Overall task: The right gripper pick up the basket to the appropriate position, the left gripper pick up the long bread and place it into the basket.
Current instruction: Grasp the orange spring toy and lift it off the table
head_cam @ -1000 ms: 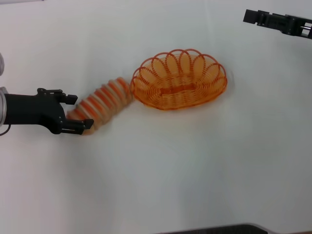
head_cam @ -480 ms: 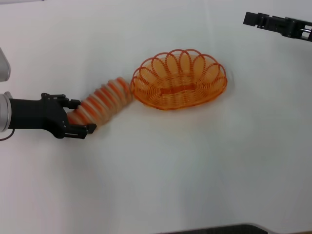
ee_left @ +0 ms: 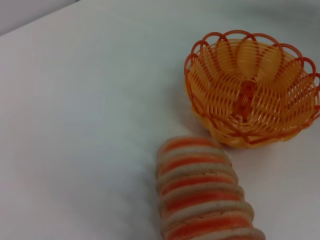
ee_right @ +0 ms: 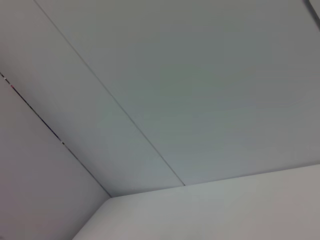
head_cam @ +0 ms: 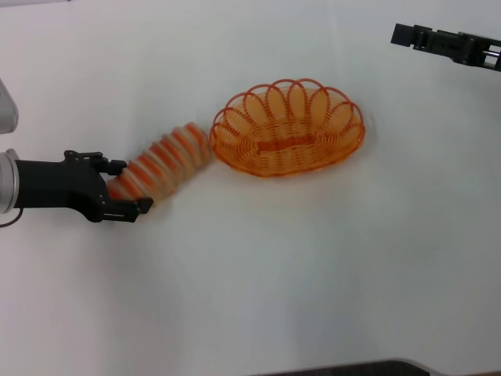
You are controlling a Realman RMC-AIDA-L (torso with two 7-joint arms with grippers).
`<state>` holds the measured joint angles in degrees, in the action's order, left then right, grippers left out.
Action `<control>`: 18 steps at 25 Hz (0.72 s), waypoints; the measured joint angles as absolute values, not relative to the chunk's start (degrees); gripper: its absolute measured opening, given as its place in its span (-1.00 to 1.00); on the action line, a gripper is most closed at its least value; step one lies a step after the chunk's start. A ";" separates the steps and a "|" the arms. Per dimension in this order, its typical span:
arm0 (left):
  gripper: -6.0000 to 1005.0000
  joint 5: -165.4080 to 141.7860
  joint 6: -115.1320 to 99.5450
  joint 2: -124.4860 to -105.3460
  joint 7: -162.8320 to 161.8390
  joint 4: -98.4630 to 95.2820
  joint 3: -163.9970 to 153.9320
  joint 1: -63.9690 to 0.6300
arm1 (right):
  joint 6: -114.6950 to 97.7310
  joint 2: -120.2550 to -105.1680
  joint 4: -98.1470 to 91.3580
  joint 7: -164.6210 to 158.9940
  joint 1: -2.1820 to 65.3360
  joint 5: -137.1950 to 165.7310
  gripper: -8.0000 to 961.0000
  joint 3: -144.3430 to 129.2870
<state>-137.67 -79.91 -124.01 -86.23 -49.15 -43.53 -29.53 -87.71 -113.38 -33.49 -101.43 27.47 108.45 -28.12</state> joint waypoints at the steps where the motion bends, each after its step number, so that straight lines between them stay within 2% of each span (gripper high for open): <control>1: 0.55 -137.62 -79.89 -124.01 -86.22 -49.10 -43.52 -29.53 | -87.74 -113.38 -33.49 -101.42 27.44 108.45 0.91 -28.13; 10: 0.55 -137.69 -79.95 -124.01 -86.23 -49.15 -43.34 -29.52 | -87.81 -113.38 -33.53 -101.52 27.42 108.45 0.91 -27.97; 15: 0.30 -137.55 -80.21 -123.89 -86.23 -49.48 -43.01 -29.43 | -87.81 -113.38 -33.50 -101.67 27.42 108.39 0.91 -27.74; 18: 0.25 -137.72 -79.99 -123.86 -86.25 -50.07 -43.01 -29.35 | -87.81 -113.38 -33.49 -101.72 27.42 108.36 0.91 -27.67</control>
